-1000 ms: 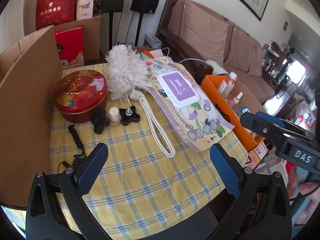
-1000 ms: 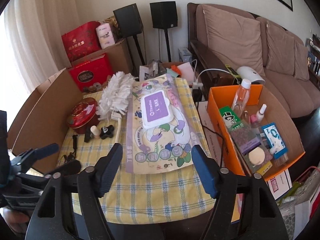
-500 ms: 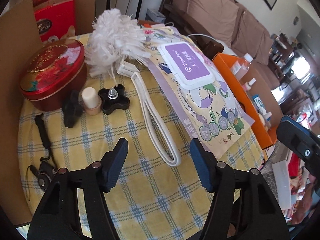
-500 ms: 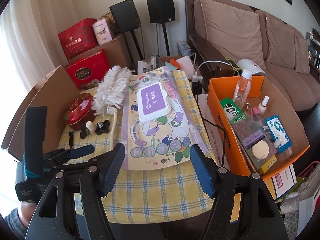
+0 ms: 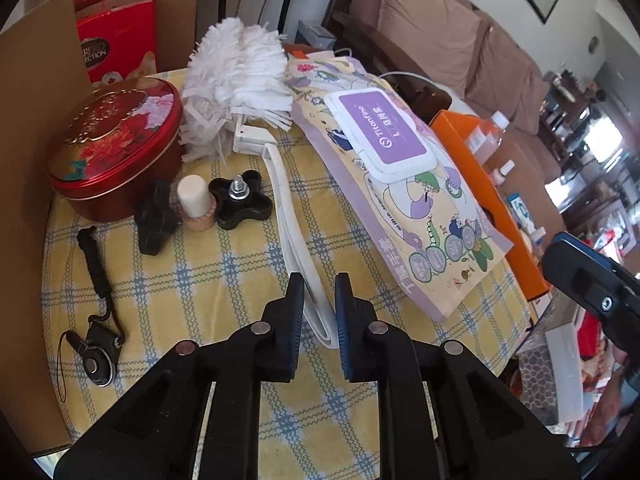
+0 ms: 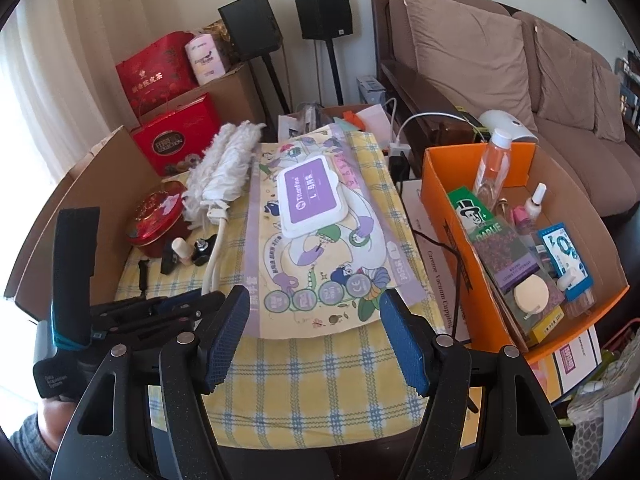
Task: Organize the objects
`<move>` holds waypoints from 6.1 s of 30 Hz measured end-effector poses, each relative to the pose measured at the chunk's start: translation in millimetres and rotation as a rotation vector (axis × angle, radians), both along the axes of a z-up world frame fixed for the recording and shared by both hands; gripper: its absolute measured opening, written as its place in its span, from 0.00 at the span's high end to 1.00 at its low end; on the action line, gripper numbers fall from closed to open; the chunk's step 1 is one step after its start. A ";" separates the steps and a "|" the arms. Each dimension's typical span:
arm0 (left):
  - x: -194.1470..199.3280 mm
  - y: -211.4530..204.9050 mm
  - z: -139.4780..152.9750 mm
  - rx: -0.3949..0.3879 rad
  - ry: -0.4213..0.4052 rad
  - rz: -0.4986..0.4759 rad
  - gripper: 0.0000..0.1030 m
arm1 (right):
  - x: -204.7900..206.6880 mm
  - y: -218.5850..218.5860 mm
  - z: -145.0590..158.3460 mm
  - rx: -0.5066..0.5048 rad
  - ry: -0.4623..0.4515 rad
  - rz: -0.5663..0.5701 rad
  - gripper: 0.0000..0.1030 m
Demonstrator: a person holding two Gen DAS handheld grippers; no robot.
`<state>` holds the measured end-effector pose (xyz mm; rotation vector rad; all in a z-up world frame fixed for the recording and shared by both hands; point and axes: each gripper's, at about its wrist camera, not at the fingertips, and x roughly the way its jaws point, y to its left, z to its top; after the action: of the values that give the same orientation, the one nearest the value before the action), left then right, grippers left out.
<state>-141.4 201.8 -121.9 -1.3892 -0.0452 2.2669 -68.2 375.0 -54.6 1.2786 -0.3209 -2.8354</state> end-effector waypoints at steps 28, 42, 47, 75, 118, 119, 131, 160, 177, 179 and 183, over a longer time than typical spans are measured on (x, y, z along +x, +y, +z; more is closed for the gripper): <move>22.4 -32.3 20.4 0.113 0.062 0.032 0.89 | -105.4 -76.1 -65.5 -0.460 -0.228 0.211 0.77; 41.4 -43.2 64.3 0.152 0.191 0.037 0.89 | -92.3 -96.3 -14.5 -0.349 -0.070 0.239 0.84; 48.9 -58.2 89.0 0.185 0.233 0.053 0.89 | -84.9 -109.4 14.2 -0.309 -0.016 0.272 0.84; 60.5 -247.0 139.1 0.137 0.285 0.312 0.89 | -98.9 -308.6 60.0 -0.311 -0.026 0.635 0.84; 38.1 -307.6 113.1 0.169 0.188 0.404 0.17 | -88.3 -285.1 69.1 -0.058 -0.001 0.557 0.29; 39.5 -302.9 115.5 0.167 0.201 0.396 0.17 | -86.9 -278.7 69.5 -0.051 0.000 0.547 0.29; 38.9 -265.6 131.0 0.178 0.239 0.342 0.01 | -84.4 -213.2 65.5 -0.040 -0.010 0.434 0.15; 73.7 -151.8 121.9 0.097 0.319 0.147 0.01 | -67.0 -116.2 27.4 -0.004 -0.018 0.313 0.01; 76.4 -187.1 122.9 0.117 0.257 0.245 0.01 | -68.0 -172.3 -29.2 0.015 -0.070 0.454 0.27; 76.6 -190.7 124.3 0.120 0.258 0.252 0.01 | -70.2 -182.6 -36.6 0.034 -0.066 0.492 0.30; 76.2 -195.3 125.4 0.123 0.257 0.260 0.01 | -72.5 -203.0 -50.8 0.108 -0.058 0.549 0.38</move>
<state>-65.2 6.5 3.5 -1.0730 -0.2909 2.5910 -140.7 172.0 -105.4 1.2304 0.1662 -2.3766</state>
